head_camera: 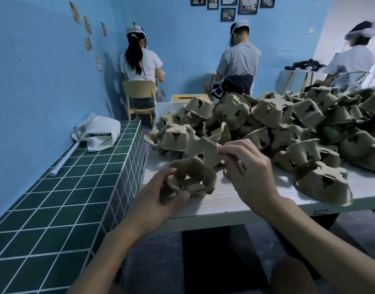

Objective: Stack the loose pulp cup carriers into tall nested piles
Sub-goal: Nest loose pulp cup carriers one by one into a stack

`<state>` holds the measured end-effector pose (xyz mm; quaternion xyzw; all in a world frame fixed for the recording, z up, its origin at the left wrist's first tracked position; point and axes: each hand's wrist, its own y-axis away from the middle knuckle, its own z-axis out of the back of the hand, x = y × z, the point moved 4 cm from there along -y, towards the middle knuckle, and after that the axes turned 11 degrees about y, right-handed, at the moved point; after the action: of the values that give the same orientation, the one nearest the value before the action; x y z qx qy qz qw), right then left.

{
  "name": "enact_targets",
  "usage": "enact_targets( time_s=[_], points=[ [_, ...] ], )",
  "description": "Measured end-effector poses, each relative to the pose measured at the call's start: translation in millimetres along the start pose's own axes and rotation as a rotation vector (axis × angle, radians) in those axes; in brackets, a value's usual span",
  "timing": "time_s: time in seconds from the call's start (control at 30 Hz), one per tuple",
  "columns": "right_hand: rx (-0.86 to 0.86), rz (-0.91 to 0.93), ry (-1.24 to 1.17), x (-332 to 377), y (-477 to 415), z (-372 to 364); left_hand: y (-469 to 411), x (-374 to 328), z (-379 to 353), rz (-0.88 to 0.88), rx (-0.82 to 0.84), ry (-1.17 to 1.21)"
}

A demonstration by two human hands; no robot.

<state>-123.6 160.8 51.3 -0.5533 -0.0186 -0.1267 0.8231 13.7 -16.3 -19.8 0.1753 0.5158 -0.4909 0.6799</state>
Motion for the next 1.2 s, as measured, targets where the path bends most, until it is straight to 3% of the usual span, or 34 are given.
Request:
enact_targets(
  time_s=[0.3, 0.63, 0.9, 1.07, 1.2],
  points=[
    [0.224, 0.205, -0.019, 14.8, 8.7, -11.5, -2.1, -5.0, 0.0, -0.003, 0.006, 0.059],
    [0.261, 0.115, -0.009, 8.5, 18.4, -12.0, 3.3, -8.4, 1.3, -0.031, 0.019, 0.073],
    [0.407, 0.084, -0.009, 0.7, 26.6, -21.2, 0.8, -2.1, 1.2, -0.059, 0.003, -0.051],
    [0.342, -0.1, 0.259, -20.8, 23.1, -22.0, 1.5, -6.2, 1.2, -0.069, -0.006, -0.027],
    [0.506, -0.201, 0.541, -42.6, 15.3, -33.3, 2.0, -8.2, 0.8, -0.075, -0.005, 0.014]
  ],
)
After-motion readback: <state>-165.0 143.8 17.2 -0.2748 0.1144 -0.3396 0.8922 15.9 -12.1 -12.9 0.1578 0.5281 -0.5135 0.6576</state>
